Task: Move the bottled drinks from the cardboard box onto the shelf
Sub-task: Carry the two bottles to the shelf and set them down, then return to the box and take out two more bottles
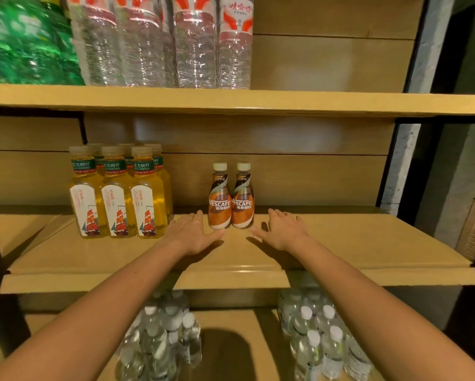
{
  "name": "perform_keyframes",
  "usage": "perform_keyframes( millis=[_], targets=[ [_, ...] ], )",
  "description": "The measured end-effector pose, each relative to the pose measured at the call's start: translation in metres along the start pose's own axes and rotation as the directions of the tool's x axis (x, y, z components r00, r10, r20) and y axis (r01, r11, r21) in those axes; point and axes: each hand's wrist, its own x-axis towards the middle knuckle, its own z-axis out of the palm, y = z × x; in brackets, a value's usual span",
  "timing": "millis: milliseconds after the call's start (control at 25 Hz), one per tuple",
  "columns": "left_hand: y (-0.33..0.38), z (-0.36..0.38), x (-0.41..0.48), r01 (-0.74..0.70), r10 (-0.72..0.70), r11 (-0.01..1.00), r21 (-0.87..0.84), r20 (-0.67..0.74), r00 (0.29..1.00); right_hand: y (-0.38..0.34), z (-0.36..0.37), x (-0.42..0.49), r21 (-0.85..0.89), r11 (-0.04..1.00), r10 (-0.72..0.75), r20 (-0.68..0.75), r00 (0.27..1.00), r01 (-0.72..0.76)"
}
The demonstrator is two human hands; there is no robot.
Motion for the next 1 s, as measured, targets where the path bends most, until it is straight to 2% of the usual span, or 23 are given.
perform_keyframes(
  millis=[200, 360, 600, 760, 1000],
  targets=[
    [0.022, -0.037, -0.068, -0.252, 0.252, 0.967, 0.032, -0.009, 0.968, 0.009, -0.037, -0.071, -0.071, 0.997, 0.014, -0.035, 0.999, -0.016],
    [0.058, -0.041, -0.114, -0.448, 0.448, 0.894, 0.028, -0.046, 0.893, 0.028, -0.045, -0.127, -0.05, 0.995, 0.088, 0.009, 0.996, -0.087],
    [0.145, -0.018, -0.154, -0.625, 0.624, 0.781, -0.015, -0.046, 0.78, 0.098, -0.047, -0.223, -0.102, 0.962, 0.255, 0.004, 0.967, -0.254],
    [0.245, -0.007, -0.194, -0.763, 0.764, 0.643, -0.07, -0.008, 0.645, 0.173, -0.064, -0.304, -0.136, 0.886, 0.442, -0.034, 0.896, -0.442],
    [0.424, -0.004, -0.292, -0.917, 0.929, 0.358, -0.176, -0.031, 0.369, 0.299, -0.113, -0.468, -0.101, 0.682, 0.715, -0.121, 0.689, -0.725]
  ],
)
